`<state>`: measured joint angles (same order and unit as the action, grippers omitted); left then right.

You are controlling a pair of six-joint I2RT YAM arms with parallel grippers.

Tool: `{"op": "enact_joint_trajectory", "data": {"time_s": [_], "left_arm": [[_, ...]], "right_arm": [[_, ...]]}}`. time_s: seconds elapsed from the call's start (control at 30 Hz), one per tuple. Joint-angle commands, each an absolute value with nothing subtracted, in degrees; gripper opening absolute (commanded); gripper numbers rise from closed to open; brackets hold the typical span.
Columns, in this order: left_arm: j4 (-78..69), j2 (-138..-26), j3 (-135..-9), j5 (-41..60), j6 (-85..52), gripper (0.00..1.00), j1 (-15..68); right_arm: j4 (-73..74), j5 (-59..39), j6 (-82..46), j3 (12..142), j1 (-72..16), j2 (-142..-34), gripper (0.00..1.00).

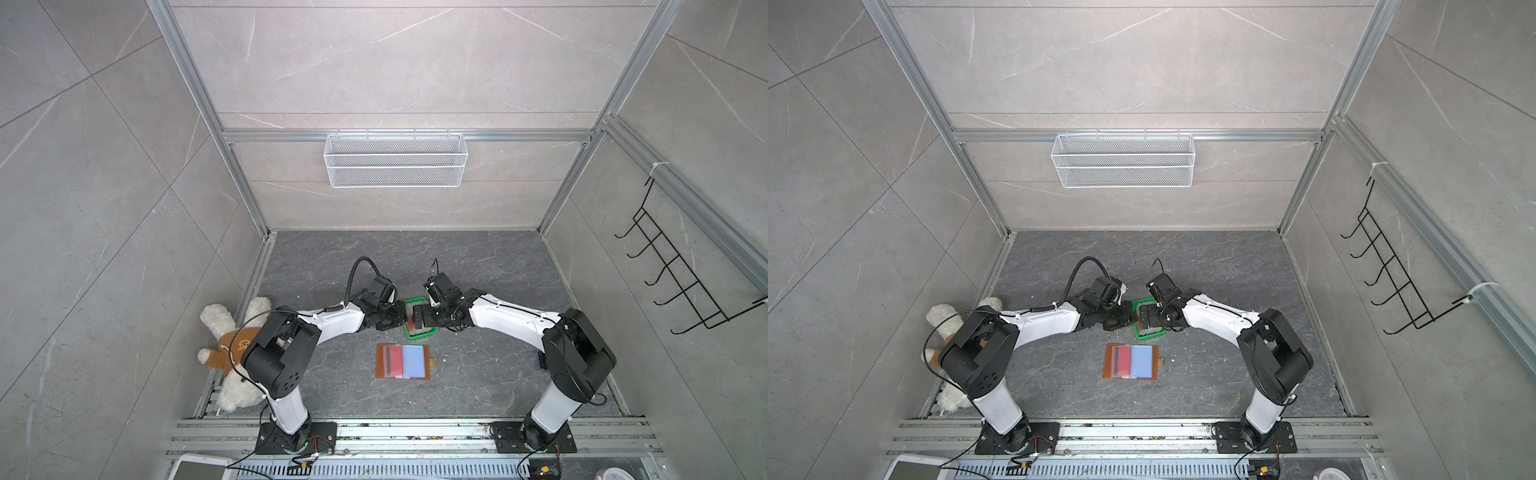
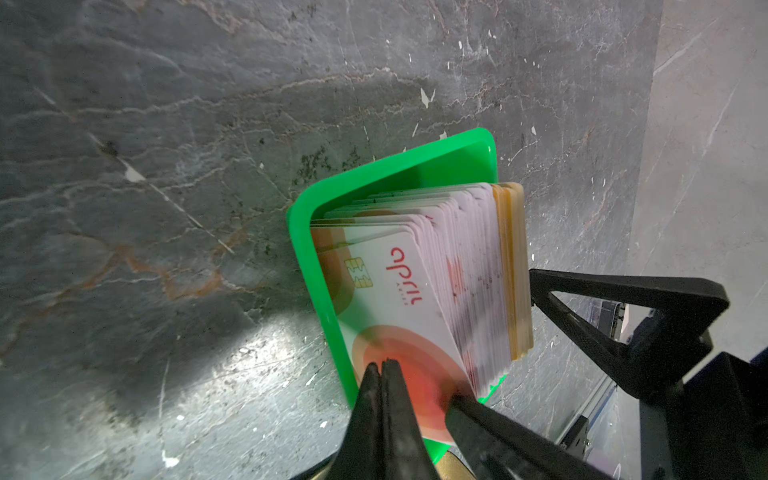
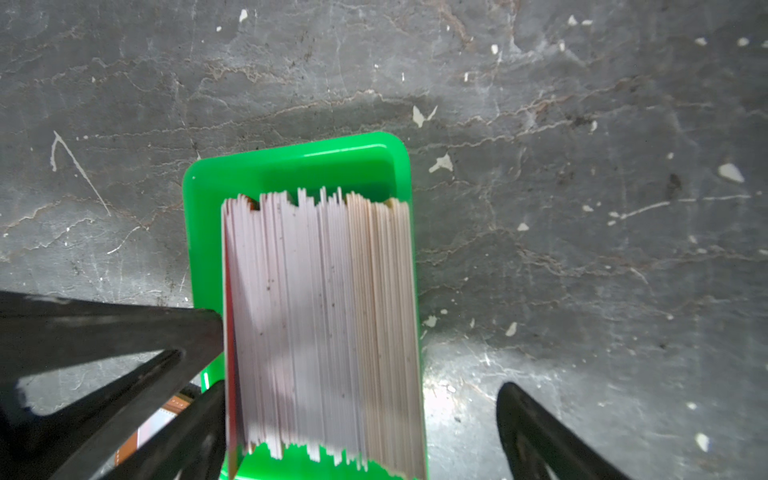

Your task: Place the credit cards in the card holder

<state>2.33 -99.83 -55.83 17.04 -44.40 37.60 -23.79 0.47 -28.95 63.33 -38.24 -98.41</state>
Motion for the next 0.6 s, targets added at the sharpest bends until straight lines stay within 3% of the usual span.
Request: {"op": "enact_joint_trajectory", "data": {"time_s": [0.0,0.57], "left_arm": [[2.81,-100.64,-57.33,18.18,-44.42,0.04,37.24],[3.53,-95.47,-57.64,18.06,-43.49,0.0,37.35]], "right_arm": [[-25.62,1.78,-29.65,63.17,-38.13,-96.6,0.98],[-23.03,-3.05,-29.11,62.48,-38.13,-99.06,1.0]]}}
